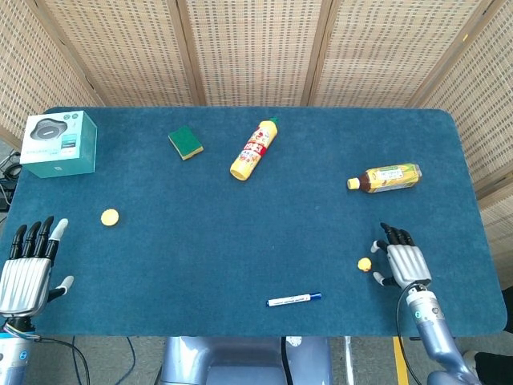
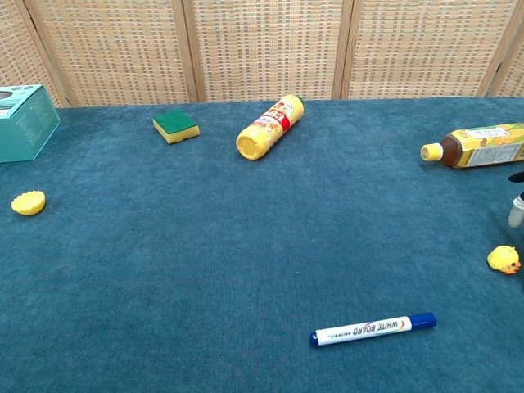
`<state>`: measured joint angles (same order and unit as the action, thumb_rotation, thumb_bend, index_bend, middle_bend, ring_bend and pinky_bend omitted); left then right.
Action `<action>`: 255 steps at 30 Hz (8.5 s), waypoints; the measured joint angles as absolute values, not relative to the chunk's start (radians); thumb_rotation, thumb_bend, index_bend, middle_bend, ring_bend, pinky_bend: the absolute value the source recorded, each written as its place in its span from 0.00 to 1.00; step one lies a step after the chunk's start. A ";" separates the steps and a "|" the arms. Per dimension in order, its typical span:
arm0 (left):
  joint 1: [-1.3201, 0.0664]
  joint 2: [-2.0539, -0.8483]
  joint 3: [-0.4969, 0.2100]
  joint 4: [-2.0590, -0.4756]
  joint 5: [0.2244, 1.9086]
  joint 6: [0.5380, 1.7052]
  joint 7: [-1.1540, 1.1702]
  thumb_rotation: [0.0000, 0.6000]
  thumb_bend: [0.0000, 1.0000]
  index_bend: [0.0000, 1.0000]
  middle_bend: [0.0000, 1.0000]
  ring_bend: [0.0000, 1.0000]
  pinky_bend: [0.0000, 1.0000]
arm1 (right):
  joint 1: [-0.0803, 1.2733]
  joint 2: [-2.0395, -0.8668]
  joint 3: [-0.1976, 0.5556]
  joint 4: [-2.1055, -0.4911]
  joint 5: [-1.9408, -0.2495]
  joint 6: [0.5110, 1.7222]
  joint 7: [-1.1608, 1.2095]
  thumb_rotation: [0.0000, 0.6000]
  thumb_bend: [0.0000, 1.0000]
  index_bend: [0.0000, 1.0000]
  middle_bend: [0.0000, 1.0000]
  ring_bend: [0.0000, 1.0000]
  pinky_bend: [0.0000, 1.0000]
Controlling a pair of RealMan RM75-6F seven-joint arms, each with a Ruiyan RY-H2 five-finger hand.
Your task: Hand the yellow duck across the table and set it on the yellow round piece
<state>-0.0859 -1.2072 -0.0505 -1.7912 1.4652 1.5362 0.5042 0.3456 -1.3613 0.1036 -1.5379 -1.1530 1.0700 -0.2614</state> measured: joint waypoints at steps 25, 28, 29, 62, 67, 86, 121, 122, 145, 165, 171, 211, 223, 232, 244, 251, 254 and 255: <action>-0.089 -1.216 -0.051 -1.790 1.464 1.532 0.517 1.00 0.19 0.00 0.00 0.00 0.00 | 0.378 -1.416 0.099 -1.461 -1.125 1.023 -0.248 1.00 0.23 0.40 0.00 0.00 0.00; -0.090 -1.216 -0.051 -1.790 1.463 1.531 0.518 1.00 0.19 0.00 0.00 0.00 0.00 | 0.381 -1.419 0.099 -1.461 -1.123 1.022 -0.252 1.00 0.23 0.42 0.00 0.00 0.00; -0.090 -1.216 -0.050 -1.790 1.463 1.531 0.518 1.00 0.19 0.00 0.00 0.00 0.00 | 0.382 -1.420 0.099 -1.460 -1.122 1.022 -0.253 1.00 0.23 0.42 0.00 0.00 0.00; -0.090 -1.214 -0.052 -1.789 1.465 1.531 0.506 1.00 0.19 0.00 0.00 0.00 0.00 | 0.410 -1.445 0.109 -1.480 -1.116 1.035 -0.285 1.00 0.21 0.56 0.06 0.00 0.00; -0.090 -1.212 -0.053 -1.790 1.465 1.531 0.502 1.00 0.19 0.00 0.00 0.00 0.00 | 0.418 -1.431 0.119 -1.537 -1.122 1.057 -0.316 1.00 0.21 0.56 0.06 0.00 0.01; -0.108 -1.217 -0.065 -1.755 1.426 1.491 0.465 1.00 0.19 0.00 0.00 0.00 0.00 | 0.620 -1.502 0.231 -1.721 -0.898 1.053 -0.669 1.00 0.21 0.56 0.06 0.00 0.01; -0.122 -1.190 -0.074 -1.723 1.381 1.452 0.363 1.00 0.19 0.00 0.00 0.00 0.00 | 1.143 -2.090 0.422 -1.125 -0.604 0.951 -0.790 1.00 0.17 0.56 0.06 0.00 0.02; -0.123 -1.190 -0.074 -1.724 1.380 1.451 0.364 1.00 0.19 0.00 0.00 0.00 0.00 | 1.145 -2.097 0.421 -1.114 -0.611 0.949 -0.782 1.00 0.16 0.55 0.06 0.00 0.02; -0.116 -1.187 -0.058 -1.745 1.411 1.477 0.378 1.00 0.19 0.00 0.00 0.00 0.00 | 1.011 -1.948 0.336 -1.366 -0.678 1.114 -0.786 1.00 0.12 0.29 0.00 0.00 0.00; -0.107 -1.203 -0.042 -1.768 1.465 1.513 0.425 1.00 0.19 0.00 0.00 0.00 0.00 | 0.480 -1.391 -0.073 -1.655 -1.198 1.500 -0.338 1.00 0.09 0.00 0.00 0.00 0.00; -0.117 -1.214 -0.045 -1.769 1.455 1.490 0.431 1.00 0.19 0.00 0.00 0.00 0.00 | 0.381 -1.340 -0.105 -1.602 -1.279 1.566 -0.189 1.00 0.09 0.01 0.00 0.00 0.00; -0.771 -1.501 -0.238 -1.806 0.716 1.065 0.967 1.00 0.25 0.34 0.00 0.00 0.00 | 0.217 -1.186 0.011 -1.601 -1.412 1.522 0.121 1.00 0.09 0.10 0.00 0.00 0.00; -0.875 -1.603 -0.222 -1.733 0.592 1.094 1.039 1.00 0.25 0.35 0.00 0.00 0.00 | 0.200 -1.164 0.037 -1.604 -1.410 1.505 0.182 1.00 0.09 0.10 0.00 0.00 0.00; -0.952 -1.670 -0.215 -1.649 0.520 1.098 1.079 1.00 0.25 0.35 0.00 0.00 0.00 | 0.192 -1.150 0.057 -1.594 -1.403 1.475 0.238 1.00 0.09 0.10 0.00 0.00 0.00; -1.021 -1.725 -0.203 -1.583 0.470 1.092 1.093 1.00 0.26 0.36 0.00 0.00 0.00 | 0.184 -1.140 0.083 -1.578 -1.397 1.440 0.292 1.00 0.09 0.10 0.00 0.00 0.00; -1.043 -1.744 -0.187 -1.560 0.453 1.094 1.099 1.00 0.27 0.39 0.00 0.00 0.00 | 0.180 -1.134 0.092 -1.574 -1.398 1.425 0.314 1.00 0.09 0.10 0.00 0.00 0.00; -1.051 -1.751 -0.177 -1.550 0.450 1.096 1.104 1.00 0.27 0.39 0.00 0.00 0.00 | 0.178 -1.134 0.095 -1.573 -1.400 1.424 0.317 1.00 0.09 0.10 0.00 0.00 0.00; -1.052 -1.752 -0.175 -1.547 0.450 1.096 1.107 1.00 0.27 0.39 0.00 0.00 0.00 | 0.178 -1.134 0.096 -1.574 -1.400 1.424 0.318 1.00 0.09 0.10 0.00 0.00 0.00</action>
<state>-1.0519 -1.7523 -0.1746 -1.5472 0.4501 1.0962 1.1065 0.1777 -1.1337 0.0957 -1.5737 -1.4004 1.4237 0.3176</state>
